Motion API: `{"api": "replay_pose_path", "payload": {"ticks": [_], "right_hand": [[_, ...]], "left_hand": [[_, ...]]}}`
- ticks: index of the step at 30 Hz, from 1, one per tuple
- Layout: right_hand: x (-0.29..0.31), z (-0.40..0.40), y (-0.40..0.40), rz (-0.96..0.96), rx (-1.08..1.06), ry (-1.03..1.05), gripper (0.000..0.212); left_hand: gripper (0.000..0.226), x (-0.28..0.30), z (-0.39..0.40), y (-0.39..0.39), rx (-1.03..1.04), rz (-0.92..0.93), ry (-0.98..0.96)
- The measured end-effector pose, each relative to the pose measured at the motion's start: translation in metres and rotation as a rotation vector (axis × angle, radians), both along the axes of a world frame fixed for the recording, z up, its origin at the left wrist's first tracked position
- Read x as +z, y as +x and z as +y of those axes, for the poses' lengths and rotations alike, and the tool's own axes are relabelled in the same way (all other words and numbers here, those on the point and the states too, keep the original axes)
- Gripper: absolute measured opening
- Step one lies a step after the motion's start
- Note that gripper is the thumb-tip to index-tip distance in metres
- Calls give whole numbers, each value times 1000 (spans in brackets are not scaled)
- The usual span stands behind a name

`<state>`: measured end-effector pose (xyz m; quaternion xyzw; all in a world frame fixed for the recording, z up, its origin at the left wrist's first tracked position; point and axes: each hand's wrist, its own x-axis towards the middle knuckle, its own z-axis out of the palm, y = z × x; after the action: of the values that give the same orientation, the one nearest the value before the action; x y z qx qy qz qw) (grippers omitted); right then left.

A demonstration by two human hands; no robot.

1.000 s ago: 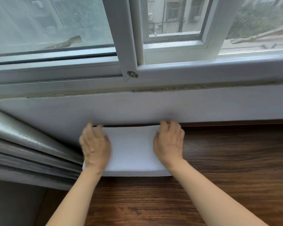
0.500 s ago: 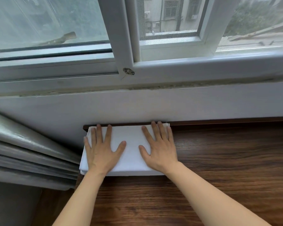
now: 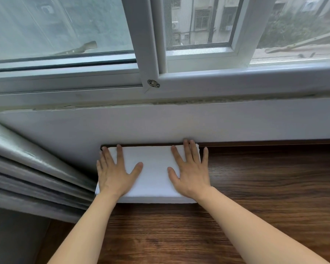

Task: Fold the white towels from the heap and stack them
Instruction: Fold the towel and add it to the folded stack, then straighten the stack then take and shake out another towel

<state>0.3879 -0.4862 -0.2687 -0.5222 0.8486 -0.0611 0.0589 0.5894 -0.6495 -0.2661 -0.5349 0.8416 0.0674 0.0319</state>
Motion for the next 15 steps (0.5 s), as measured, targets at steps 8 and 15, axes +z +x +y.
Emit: {"api": "replay_pose_path", "payload": {"ticks": [8,15], "right_hand": [[37,3,-4,62,41,-96,70],[85,58,-45,85,34,-377,40]], "left_hand": [[82,31,31,-31,-93,122,-178],[38,85,127,-133,-386,452,-271]]}}
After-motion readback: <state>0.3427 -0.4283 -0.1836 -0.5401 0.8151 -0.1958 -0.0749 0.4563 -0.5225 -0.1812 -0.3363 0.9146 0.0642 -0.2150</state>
